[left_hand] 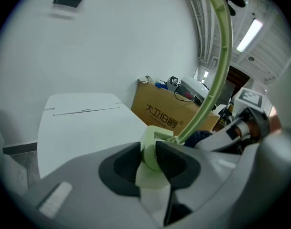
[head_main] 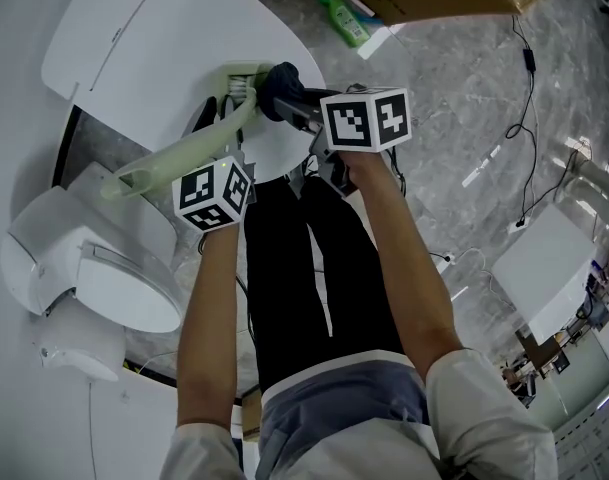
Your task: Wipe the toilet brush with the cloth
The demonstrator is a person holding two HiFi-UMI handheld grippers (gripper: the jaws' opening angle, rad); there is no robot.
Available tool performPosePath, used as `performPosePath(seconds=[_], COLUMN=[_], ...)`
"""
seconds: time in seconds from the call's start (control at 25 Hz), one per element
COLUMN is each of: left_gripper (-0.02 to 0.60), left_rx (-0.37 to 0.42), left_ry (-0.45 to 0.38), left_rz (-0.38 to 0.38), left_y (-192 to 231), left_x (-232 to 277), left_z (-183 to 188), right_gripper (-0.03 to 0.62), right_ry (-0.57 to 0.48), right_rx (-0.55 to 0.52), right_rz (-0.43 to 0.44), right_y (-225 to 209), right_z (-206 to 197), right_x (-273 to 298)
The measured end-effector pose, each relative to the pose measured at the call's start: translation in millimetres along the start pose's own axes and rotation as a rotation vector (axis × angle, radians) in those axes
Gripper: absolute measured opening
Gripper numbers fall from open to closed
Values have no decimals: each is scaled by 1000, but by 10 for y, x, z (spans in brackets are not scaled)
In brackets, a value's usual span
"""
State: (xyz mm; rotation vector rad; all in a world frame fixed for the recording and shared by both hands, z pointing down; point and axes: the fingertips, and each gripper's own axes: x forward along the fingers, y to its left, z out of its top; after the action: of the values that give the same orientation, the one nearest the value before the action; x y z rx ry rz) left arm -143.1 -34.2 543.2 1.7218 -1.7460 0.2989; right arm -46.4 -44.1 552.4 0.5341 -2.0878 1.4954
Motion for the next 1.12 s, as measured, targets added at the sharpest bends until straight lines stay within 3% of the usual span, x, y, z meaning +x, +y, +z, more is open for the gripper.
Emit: performPosePath(seconds=[0.6,0.84,1.12], left_gripper=[0,0,0], left_rx=[12,-35,1], left_ry=[37,48,27], left_rz=[0,-22,-9], left_y=[3,5,29], left_x=[-6,-19,-166], left_z=[-2,-23,79], right_gripper=[87,87,89], right_ry=[101,107,109], right_rx=[-171,-180,-184], right_rz=[-61,-61,-51], right_y=[232,293,365], right_z=[78,83,93], right_x=[8,-79,-181])
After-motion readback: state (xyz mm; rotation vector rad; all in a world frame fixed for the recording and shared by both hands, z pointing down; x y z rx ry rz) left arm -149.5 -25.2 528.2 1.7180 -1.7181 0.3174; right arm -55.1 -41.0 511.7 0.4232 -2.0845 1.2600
